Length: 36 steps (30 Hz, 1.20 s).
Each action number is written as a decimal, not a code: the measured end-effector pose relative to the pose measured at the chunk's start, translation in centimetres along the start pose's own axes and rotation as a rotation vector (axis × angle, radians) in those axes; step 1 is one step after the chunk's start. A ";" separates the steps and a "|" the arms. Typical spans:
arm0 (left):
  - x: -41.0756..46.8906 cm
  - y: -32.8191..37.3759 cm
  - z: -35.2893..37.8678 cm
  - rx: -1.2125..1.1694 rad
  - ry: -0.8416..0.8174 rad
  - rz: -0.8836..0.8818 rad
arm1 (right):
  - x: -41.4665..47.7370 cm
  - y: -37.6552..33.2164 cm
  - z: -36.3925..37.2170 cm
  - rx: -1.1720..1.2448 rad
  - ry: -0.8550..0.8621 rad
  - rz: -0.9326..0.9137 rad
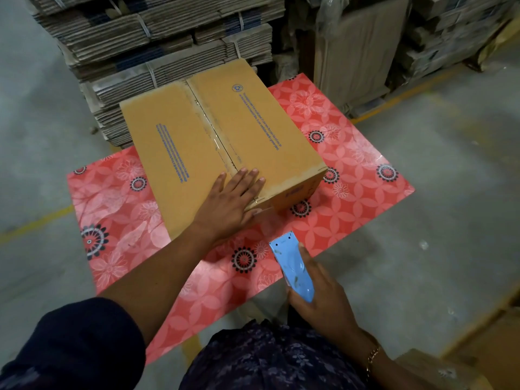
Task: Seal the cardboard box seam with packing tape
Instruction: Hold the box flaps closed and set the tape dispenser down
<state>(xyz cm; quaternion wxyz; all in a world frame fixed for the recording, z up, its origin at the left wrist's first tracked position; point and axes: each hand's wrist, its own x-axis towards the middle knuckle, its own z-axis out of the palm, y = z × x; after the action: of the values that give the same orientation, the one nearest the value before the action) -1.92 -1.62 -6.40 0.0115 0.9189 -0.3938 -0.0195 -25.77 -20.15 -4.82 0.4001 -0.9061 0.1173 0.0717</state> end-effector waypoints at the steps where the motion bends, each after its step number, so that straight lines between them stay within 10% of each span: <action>1: 0.0 0.0 0.0 -0.001 0.001 0.000 | -0.2 0.1 0.0 -0.002 -0.005 0.004; 36: 0.0 0.0 0.0 0.020 -0.016 -0.006 | 19.2 -12.4 -4.7 -0.722 -1.031 0.223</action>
<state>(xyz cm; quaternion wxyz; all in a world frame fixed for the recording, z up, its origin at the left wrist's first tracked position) -1.95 -1.62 -6.40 -0.0008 0.9199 -0.3915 -0.0232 -3.82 -18.52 2.86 0.0649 -0.8153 -0.0281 0.5747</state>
